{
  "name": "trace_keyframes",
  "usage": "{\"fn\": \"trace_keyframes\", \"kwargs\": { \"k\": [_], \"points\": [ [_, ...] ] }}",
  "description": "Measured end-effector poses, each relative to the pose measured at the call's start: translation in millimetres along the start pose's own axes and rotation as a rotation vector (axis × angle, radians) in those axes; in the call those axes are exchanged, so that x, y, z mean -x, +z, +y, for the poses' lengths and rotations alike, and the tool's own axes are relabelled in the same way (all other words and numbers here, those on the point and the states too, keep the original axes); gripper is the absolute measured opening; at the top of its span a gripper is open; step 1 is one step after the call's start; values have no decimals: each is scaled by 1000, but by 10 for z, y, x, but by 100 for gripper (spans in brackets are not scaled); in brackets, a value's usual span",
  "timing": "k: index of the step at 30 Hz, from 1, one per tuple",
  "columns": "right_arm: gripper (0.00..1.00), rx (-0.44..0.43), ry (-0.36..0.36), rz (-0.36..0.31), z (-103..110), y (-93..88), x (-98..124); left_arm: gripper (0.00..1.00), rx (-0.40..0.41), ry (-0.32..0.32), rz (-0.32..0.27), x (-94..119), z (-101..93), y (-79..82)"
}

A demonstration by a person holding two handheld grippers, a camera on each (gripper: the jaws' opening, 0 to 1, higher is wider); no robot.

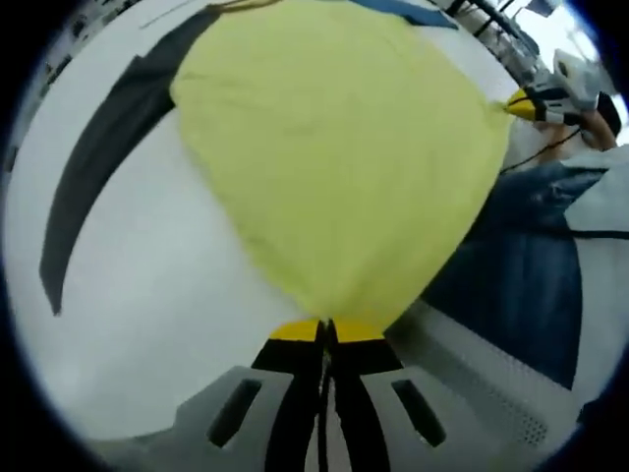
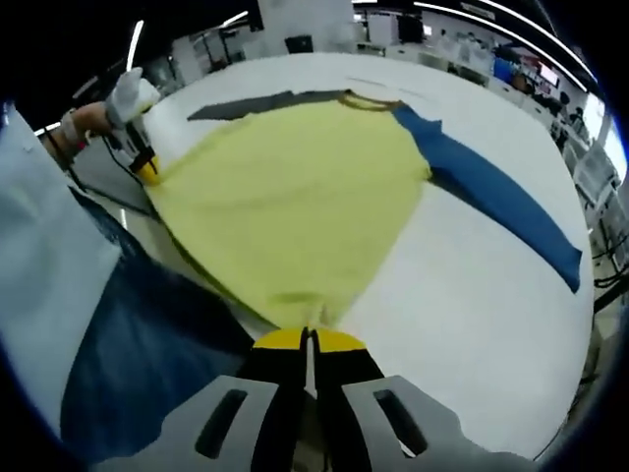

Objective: Fold the garment on the visible template until the final outline fits inside the template.

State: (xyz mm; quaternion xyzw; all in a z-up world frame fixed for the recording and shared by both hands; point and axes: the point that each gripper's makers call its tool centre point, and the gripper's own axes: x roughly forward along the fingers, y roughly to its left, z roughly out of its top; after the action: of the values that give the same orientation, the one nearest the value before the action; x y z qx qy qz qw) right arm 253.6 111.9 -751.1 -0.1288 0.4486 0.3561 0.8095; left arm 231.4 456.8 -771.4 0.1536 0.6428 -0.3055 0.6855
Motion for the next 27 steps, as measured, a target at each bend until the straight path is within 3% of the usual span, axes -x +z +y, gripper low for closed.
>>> {"fn": "trace_keyframes", "kwargs": {
  "k": [14, 17, 24, 27],
  "points": [
    [3, 15, 46, 49, 4, -66, -99, 0, -37, -35, 19, -16, 2, -21],
    [5, 22, 37, 46, -14, -78, -120, 0, -84, -34, 22, -22, 10, -22],
    [11, 17, 20, 46, -55, -92, -123, 0, -78, -33, 12, -29, 29, -33],
    [13, 17, 11, 41, -70, -74, -87, 3, -106, -2, 36, -19, 58, -81]
  ]
}}
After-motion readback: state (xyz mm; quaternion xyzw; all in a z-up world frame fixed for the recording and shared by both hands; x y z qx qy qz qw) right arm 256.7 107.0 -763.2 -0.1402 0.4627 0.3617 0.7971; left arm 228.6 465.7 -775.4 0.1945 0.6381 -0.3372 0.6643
